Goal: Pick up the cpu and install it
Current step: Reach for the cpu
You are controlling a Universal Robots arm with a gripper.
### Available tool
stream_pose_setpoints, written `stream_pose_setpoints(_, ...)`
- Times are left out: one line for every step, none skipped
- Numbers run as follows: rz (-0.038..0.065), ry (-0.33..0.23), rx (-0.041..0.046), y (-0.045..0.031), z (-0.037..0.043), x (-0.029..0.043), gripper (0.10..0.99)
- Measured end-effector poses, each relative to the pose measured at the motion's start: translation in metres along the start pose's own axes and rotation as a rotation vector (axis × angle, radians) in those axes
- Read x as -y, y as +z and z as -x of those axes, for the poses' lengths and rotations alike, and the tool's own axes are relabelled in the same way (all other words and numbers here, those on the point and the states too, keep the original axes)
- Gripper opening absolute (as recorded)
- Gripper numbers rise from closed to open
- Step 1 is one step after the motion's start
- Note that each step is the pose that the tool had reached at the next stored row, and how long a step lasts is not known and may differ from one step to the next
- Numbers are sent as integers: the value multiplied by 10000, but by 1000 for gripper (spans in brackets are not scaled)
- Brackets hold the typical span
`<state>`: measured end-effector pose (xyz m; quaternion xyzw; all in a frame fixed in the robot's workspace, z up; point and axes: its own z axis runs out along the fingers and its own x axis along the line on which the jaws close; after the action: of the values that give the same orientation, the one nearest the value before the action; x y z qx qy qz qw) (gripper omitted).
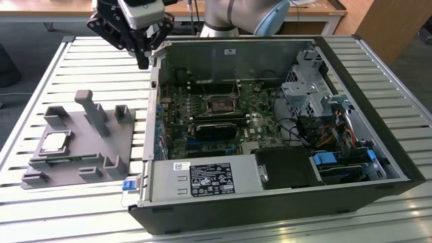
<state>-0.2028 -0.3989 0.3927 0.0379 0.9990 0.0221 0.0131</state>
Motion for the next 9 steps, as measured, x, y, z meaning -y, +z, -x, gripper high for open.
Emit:
stream_pose_setpoints(-1,0,0,0,-7,1,106)
stream_pose_setpoints(-1,0,-1,-1,-14,1,106)
stream_pose_setpoints(-1,0,0,-1,-21,2,106)
stream_pose_setpoints(0,0,-1,-1,-29,2,106)
stream_pose_setpoints(-1,-1,-1,-1,-36,3,106)
stream_pose_setpoints(0,0,0,-1,-43,3,106)
stream_pose_setpoints(0,0,0,-1,-51,4,106)
stream_pose_setpoints(0,-1,0,-1,-58,5,106)
stream_pose_setpoints(-1,-1,-1,-2,-66,5,106)
